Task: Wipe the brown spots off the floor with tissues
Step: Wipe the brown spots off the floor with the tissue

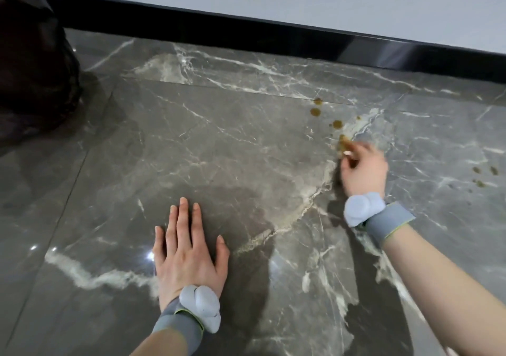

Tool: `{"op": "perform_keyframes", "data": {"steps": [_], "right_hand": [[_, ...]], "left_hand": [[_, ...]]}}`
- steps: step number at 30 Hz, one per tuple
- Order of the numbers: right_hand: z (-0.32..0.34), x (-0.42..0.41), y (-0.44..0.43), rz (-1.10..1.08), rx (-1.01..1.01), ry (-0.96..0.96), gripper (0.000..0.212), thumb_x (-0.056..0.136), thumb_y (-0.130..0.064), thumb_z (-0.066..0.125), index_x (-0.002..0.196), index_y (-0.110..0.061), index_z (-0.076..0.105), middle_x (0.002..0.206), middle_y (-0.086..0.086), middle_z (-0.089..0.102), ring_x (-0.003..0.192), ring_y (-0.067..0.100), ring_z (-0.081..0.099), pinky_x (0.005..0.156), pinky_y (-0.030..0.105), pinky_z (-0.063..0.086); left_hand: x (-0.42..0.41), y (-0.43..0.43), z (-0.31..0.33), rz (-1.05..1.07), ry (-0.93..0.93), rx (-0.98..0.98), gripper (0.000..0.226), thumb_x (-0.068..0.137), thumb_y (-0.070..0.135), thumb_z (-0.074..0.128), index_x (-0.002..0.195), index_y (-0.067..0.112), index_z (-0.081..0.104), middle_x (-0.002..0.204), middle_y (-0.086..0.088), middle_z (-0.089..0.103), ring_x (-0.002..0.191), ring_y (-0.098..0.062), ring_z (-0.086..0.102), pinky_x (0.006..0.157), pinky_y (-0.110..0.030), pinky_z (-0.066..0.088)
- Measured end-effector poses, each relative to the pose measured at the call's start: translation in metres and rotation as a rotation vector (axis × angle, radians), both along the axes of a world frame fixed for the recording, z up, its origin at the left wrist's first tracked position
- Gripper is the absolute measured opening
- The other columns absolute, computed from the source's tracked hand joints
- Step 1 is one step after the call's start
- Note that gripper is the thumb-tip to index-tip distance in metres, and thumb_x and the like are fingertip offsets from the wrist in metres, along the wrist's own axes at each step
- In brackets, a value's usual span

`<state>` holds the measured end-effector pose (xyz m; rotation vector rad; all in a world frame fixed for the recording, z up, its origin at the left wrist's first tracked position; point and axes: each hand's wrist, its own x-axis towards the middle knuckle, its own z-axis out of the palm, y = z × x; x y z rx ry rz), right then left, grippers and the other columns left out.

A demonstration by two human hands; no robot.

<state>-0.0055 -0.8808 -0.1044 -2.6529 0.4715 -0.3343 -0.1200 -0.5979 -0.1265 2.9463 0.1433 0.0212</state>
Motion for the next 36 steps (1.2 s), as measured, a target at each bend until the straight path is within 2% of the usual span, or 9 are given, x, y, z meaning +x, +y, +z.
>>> {"op": "perform_keyframes", "data": {"steps": [2,4,10,17,20,24,26,32,36], "right_hand": [[0.003,0.006,-0.020,-0.274,0.013,0.059,0.044,0.076,-0.016,0.042,0.113,-0.004,0.062,0.116,0.024,0.058,0.106,0.040,0.050,0.090,0.033,0.030],[0.001,0.013,-0.003,-0.280,0.035,0.071,0.038,0.081,-0.004,0.047,0.116,-0.006,0.061,0.120,0.021,0.057,0.109,0.039,0.049,0.093,0.033,0.030],[-0.005,0.008,0.065,0.539,0.051,-0.026,0.042,0.068,-0.002,0.047,0.103,-0.009,0.069,0.104,0.010,0.070,0.094,0.034,0.060,0.082,0.017,0.030],[0.005,0.052,-0.036,-0.351,0.069,0.080,0.039,0.084,-0.008,0.041,0.118,-0.007,0.061,0.129,0.020,0.048,0.115,0.035,0.049,0.099,0.027,0.030],[0.008,0.064,-0.003,-0.132,0.067,0.118,0.041,0.084,-0.012,0.042,0.121,-0.012,0.060,0.126,0.018,0.055,0.115,0.036,0.050,0.098,0.033,0.034],[0.000,0.037,0.078,0.519,0.107,0.072,0.042,0.074,-0.005,0.047,0.108,-0.015,0.068,0.110,0.010,0.067,0.102,0.032,0.057,0.090,0.024,0.034],[0.001,0.026,0.076,0.591,0.098,0.005,0.040,0.070,-0.004,0.048,0.102,-0.013,0.071,0.104,0.009,0.069,0.095,0.033,0.058,0.083,0.022,0.033],[0.006,0.069,-0.020,-0.289,0.094,0.110,0.038,0.075,-0.016,0.040,0.101,-0.020,0.068,0.101,0.021,0.064,0.094,0.039,0.054,0.083,0.031,0.041],[0.006,0.091,0.016,-0.052,0.145,0.108,0.037,0.082,-0.006,0.046,0.113,-0.016,0.065,0.111,0.016,0.066,0.105,0.033,0.057,0.091,0.030,0.040]], "left_hand": [[-0.001,0.000,-0.001,-0.004,-0.010,-0.003,0.067,0.085,0.044,0.034,0.139,0.005,0.036,0.149,-0.011,0.032,0.138,-0.022,0.021,0.113,-0.037,0.004],[-0.001,0.000,0.000,0.002,-0.015,-0.006,0.067,0.085,0.044,0.034,0.139,0.006,0.037,0.149,-0.010,0.032,0.138,-0.021,0.021,0.113,-0.037,0.004],[-0.001,-0.002,0.000,0.009,-0.016,0.001,0.068,0.084,0.044,0.033,0.139,0.005,0.038,0.150,-0.011,0.032,0.138,-0.021,0.020,0.113,-0.038,0.005],[-0.001,0.000,-0.001,0.009,0.010,0.025,0.068,0.085,0.044,0.033,0.141,0.006,0.035,0.151,-0.010,0.029,0.139,-0.021,0.018,0.113,-0.039,0.005],[-0.001,-0.003,-0.001,0.006,-0.002,0.021,0.067,0.085,0.044,0.033,0.141,0.006,0.036,0.151,-0.010,0.029,0.139,-0.022,0.018,0.113,-0.040,0.007],[-0.002,-0.001,-0.002,0.011,-0.006,0.019,0.067,0.085,0.044,0.034,0.140,0.006,0.037,0.151,-0.010,0.030,0.139,-0.022,0.019,0.112,-0.042,0.010],[-0.002,-0.001,-0.001,0.010,-0.006,0.015,0.067,0.085,0.044,0.034,0.140,0.006,0.037,0.150,-0.011,0.031,0.138,-0.021,0.019,0.112,-0.042,0.010],[-0.002,-0.001,-0.002,0.013,-0.014,-0.001,0.067,0.085,0.044,0.033,0.140,0.006,0.037,0.150,-0.011,0.031,0.139,-0.021,0.019,0.113,-0.038,0.004],[-0.001,-0.001,-0.001,0.014,-0.001,0.002,0.068,0.085,0.045,0.032,0.139,0.005,0.038,0.150,-0.011,0.031,0.139,-0.021,0.019,0.113,-0.037,0.004]]}}
